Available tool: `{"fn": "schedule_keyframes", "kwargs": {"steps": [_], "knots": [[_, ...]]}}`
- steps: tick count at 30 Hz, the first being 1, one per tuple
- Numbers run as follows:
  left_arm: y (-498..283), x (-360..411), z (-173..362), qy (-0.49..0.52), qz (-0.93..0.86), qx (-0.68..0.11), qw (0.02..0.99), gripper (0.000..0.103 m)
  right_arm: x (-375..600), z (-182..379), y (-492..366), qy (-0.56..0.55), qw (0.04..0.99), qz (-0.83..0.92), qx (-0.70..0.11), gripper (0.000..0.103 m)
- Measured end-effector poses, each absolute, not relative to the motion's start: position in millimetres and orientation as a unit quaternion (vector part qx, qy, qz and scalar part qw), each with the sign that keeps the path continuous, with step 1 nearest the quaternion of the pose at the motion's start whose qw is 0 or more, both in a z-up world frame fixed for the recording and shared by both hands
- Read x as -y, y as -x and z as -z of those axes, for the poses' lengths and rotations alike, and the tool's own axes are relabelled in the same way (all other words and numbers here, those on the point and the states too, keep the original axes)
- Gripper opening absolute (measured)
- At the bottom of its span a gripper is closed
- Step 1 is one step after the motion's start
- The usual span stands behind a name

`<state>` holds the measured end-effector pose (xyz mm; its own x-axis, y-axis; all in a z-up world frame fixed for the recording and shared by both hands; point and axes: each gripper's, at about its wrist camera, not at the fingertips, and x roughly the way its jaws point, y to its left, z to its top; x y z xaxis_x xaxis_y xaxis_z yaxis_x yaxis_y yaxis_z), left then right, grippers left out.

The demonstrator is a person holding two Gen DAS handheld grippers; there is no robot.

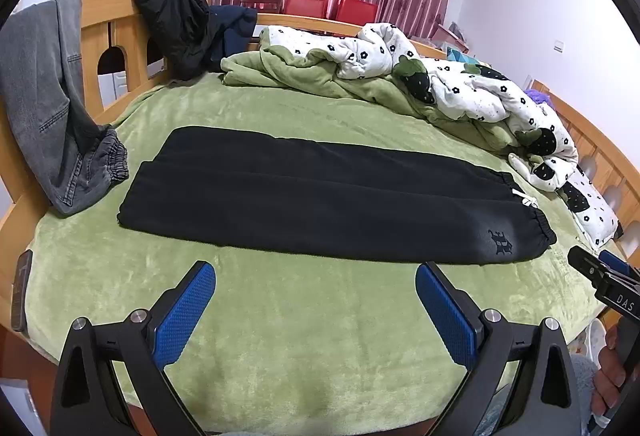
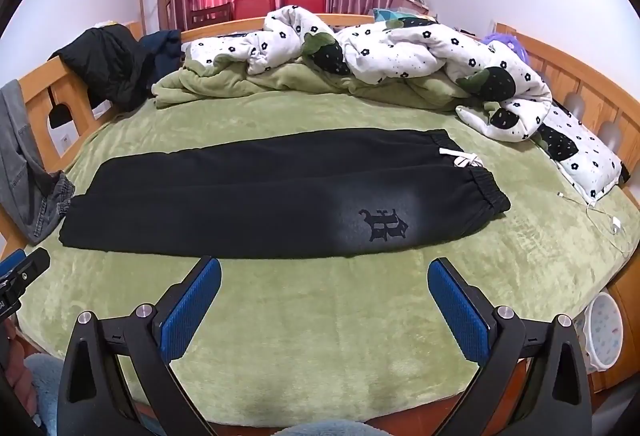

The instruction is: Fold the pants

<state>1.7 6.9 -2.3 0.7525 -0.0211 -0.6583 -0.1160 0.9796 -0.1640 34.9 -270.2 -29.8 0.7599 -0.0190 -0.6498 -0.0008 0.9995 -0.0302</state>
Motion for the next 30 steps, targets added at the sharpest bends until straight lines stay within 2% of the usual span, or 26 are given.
{"fn": "schedule_keyframes", "kwargs": {"steps": [30], "knots": [[-0.2, -3.9, 9.0, 0.084, -0.026, -0.347, 0.934, 0.101, 269.7, 36.7, -36.8, 0.022, 0.937, 0.005, -0.349, 0.102]]}}
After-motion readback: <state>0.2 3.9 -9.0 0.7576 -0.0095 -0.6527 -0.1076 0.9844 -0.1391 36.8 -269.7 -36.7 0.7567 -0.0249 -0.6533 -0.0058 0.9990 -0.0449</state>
